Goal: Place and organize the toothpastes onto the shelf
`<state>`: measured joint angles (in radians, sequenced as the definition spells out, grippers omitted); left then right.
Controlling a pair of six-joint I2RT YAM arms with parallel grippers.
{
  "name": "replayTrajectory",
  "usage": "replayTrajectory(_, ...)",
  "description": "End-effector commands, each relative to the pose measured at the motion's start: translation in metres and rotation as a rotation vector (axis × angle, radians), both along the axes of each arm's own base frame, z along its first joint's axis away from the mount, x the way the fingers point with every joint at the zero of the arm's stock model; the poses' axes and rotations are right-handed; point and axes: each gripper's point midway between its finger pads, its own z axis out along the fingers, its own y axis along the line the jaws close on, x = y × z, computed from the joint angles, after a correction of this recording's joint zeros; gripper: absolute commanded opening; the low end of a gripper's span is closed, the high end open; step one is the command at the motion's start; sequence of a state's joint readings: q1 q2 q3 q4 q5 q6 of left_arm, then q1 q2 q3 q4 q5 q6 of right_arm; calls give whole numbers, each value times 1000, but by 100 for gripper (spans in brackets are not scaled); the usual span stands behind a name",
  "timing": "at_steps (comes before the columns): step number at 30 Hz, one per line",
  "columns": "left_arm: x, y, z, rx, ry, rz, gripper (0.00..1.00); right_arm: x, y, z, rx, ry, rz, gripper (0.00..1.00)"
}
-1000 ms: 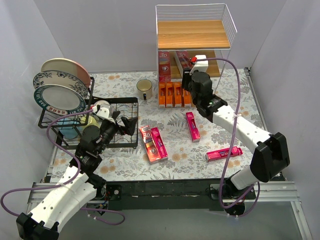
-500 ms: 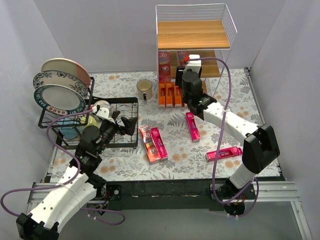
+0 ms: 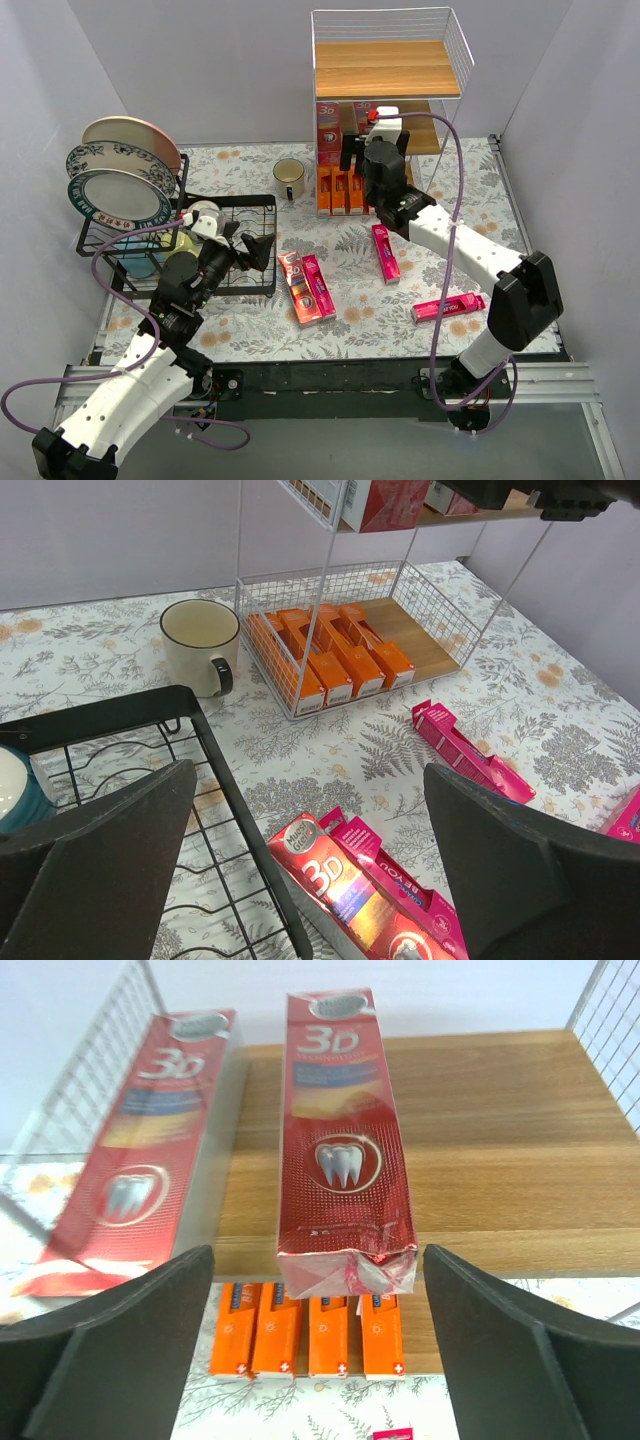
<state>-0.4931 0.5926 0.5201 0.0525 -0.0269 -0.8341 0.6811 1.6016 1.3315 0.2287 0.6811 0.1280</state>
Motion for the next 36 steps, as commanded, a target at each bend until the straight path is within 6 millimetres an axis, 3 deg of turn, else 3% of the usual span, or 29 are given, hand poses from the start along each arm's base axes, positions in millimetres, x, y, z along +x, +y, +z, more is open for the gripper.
replayTrajectory(1,-2,3,16,-6,-31,11,98,-28,-9,53,85,-82,56,96)
replayTrajectory(3,-1,4,16,-6,-31,14,98,-42,-11,62,97,-90,105,97)
replayTrajectory(5,-1,4,15,-5,-30,16,98,-55,-8,48,75,-54,170,98)
replayTrajectory(7,-1,4,16,-7,-31,16,98,-70,-10,46,71,-44,219,98)
replayTrajectory(10,0,4,15,-11,-27,21,98,-95,1,17,23,32,355,98)
replayTrajectory(11,0,4,15,-11,-27,23,98,-107,8,-5,-5,85,427,98)
replayTrajectory(13,1,5,15,-12,-26,26,98,-123,18,-29,-47,137,502,98)
replayTrajectory(18,3,6,13,-10,-17,38,98,-177,41,-123,-152,362,733,98)
replayTrajectory(21,4,6,11,-7,-12,41,98,-208,52,-156,-175,435,858,98)
replayTrajectory(24,5,5,9,-2,-6,40,98,-235,62,-182,-239,496,955,99)
replayTrajectory(29,6,4,8,1,-2,35,98,-263,72,-217,-304,585,1052,99)
replayTrajectory(36,6,6,8,1,-5,43,98,-287,74,-243,-445,625,1152,99)
